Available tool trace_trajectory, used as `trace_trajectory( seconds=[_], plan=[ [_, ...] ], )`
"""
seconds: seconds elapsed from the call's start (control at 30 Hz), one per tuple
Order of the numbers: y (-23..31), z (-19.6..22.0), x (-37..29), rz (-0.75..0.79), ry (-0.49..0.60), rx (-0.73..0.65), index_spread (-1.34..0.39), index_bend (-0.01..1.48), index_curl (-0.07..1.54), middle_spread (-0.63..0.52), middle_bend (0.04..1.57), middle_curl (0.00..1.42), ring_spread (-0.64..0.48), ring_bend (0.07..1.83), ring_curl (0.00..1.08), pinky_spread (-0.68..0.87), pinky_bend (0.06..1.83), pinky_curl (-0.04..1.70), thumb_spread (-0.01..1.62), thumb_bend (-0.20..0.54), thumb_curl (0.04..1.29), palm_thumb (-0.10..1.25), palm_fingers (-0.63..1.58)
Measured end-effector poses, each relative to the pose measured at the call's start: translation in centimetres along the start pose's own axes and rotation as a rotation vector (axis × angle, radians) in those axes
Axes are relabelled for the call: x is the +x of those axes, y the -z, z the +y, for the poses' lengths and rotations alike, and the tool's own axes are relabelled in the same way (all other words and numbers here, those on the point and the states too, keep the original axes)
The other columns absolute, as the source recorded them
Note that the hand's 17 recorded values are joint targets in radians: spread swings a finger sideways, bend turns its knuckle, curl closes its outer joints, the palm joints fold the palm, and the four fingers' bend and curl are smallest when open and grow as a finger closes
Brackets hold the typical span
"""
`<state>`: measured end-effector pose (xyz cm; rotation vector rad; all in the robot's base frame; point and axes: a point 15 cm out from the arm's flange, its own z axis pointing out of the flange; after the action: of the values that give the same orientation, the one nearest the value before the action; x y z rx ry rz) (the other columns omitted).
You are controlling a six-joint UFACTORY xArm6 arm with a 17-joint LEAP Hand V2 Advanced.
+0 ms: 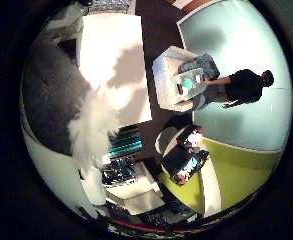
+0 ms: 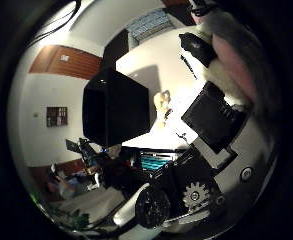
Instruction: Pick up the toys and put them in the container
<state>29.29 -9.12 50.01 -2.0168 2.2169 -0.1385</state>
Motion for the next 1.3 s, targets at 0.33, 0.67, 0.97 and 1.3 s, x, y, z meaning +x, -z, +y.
trace_trajectory(
  seconds=[0.33,0.67,0.97,1.3],
  plan=[
    [4.4,-0.7,-13.6,-0.078,0.199,0.071,-0.22,1.08,0.83,-0.18,1.25,0.87,-0.24,1.32,0.82,-0.24,1.19,1.07,1.09,-0.013,0.64,0.99,1.08],
    [6.8,-0.1,-25.2,-0.154,0.383,0.081,-0.23,1.07,0.84,-0.18,1.24,0.88,-0.25,1.31,0.83,-0.23,1.16,1.11,1.09,-0.013,0.64,1.0,1.08],
    [6.1,-1.0,-31.5,-0.221,0.447,0.123,-0.23,1.07,0.84,-0.18,1.24,0.88,-0.25,1.3,0.85,-0.22,1.16,1.13,1.1,-0.014,0.64,0.98,1.08],
    [5.1,-1.1,-37.5,-0.266,0.533,0.157,-0.23,1.06,0.84,-0.19,1.23,0.9,-0.25,1.29,0.86,-0.23,1.15,1.13,1.13,-0.015,0.63,0.95,1.08]
  ],
)
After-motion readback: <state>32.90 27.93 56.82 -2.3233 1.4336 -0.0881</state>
